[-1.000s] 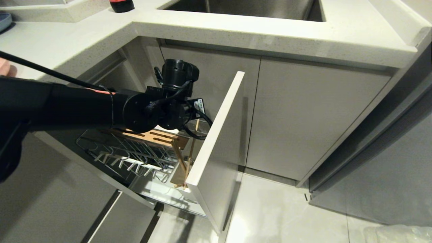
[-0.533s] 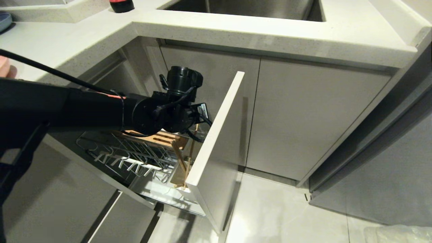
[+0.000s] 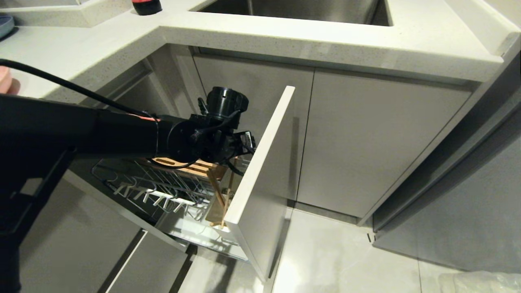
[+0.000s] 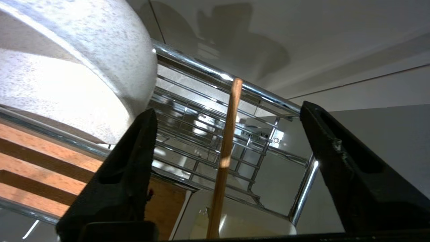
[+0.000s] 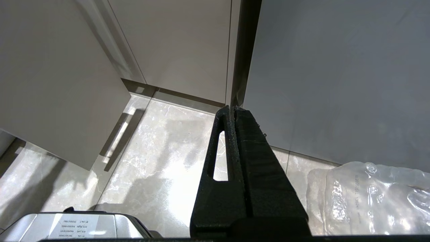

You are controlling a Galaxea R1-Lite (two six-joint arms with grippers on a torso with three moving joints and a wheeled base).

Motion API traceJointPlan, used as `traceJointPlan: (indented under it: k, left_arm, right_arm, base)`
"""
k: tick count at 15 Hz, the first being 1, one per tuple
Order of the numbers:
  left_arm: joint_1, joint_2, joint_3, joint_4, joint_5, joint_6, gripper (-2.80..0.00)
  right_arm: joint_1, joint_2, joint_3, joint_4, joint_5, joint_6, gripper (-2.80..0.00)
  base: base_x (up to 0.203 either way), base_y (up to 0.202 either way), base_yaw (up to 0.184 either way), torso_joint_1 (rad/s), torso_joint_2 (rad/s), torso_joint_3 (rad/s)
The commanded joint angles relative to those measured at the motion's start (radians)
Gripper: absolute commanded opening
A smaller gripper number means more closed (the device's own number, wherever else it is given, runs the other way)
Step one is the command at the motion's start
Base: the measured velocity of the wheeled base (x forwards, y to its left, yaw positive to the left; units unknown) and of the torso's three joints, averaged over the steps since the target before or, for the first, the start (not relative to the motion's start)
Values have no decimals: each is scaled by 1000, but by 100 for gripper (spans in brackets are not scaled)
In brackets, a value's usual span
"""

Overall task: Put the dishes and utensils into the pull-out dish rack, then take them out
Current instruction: Pick up the spoon and place it in the cupboard

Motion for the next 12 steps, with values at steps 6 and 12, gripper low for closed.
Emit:
traceJointPlan:
  k: [6,12]
  left_arm:
    - [7,19,-4,1,-38,33,0]
    - [9,22,-4,1,-44,35,0]
  right_arm:
    - [0,-1,0,0,0,0,-280]
    - [0,-1,0,0,0,0,-280]
  base:
    - [0,0,0,0,0,0]
    - [0,0,0,0,0,0]
